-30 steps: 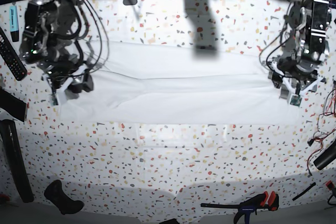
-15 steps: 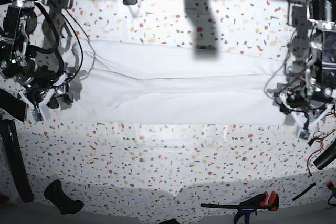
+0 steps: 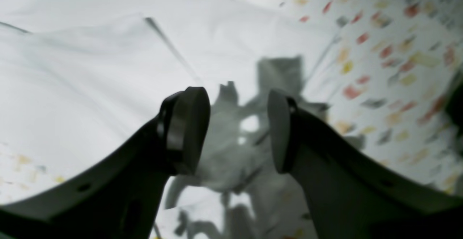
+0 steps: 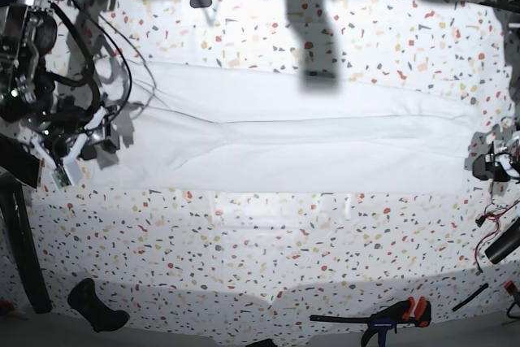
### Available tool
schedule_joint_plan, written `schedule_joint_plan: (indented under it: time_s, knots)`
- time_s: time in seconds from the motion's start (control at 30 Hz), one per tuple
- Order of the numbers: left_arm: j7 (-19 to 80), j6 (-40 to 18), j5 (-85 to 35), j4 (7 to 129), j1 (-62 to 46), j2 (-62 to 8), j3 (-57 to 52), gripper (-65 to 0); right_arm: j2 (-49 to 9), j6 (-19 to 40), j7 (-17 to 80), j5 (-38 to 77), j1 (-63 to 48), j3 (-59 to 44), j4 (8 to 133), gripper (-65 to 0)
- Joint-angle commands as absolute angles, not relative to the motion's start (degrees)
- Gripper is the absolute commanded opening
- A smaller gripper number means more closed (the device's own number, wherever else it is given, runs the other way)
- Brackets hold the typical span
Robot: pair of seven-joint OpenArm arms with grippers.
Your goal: Fold the T-shirt properly
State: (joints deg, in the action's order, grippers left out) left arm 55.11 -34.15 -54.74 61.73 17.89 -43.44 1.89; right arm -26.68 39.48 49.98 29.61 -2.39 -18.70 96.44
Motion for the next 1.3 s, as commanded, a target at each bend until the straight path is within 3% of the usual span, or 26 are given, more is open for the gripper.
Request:
schedule_joint_plan:
  time_s: [0.0, 0.1, 0.4, 0.6, 0.83, 1.07, 1.17, 1.27]
  knots:
    - [54.3, -36.5, -57.0, 60.8, 19.2, -44.3, 1.4, -27.6, -27.8, 40.0, 49.2, 31.0, -2.7, -19.1, 97.9, -35.5]
    - [53.0, -40.0, -57.0, 56.7, 19.2, -43.0, 1.4, -27.6, -27.8, 40.0, 49.1, 31.9, -6.2, -19.1, 99.6, -35.5]
    - [46.2, -40.0, -47.4, 49.1, 19.2, -37.9, 1.4, -27.6, -27.7, 40.0, 49.1, 32.2, -16.0, -19.1, 106.8, -35.5]
    - [48.8, -40.0, -47.7, 44.9, 18.8, -36.7, 1.4, -27.6, -27.2, 40.0, 48.9, 32.2, -17.1, -19.1, 109.3, -35.5]
    - [60.5, -40.0, -57.9, 44.9, 18.7, -36.7, 1.4, -27.6, -27.3, 40.0, 48.9, 32.2, -17.1, -19.1, 109.4, -35.5]
    - [61.7, -40.0, -58.2, 44.9, 18.7, -36.7, 1.4, -28.2, -27.3, 40.0, 48.9, 32.2, -17.1, -19.1, 109.4, -35.5]
    - [61.7, -40.0, -58.2, 44.9, 18.7, -36.7, 1.4, -37.8, -27.3, 40.0, 48.9, 32.2, -17.1, -19.1, 109.4, -35.5]
    - [60.0, -40.0, -58.6, 44.9, 18.7, -36.7, 1.4, -59.0, -27.3, 40.0, 48.9, 32.2, -17.1, -19.1, 109.4, -35.5]
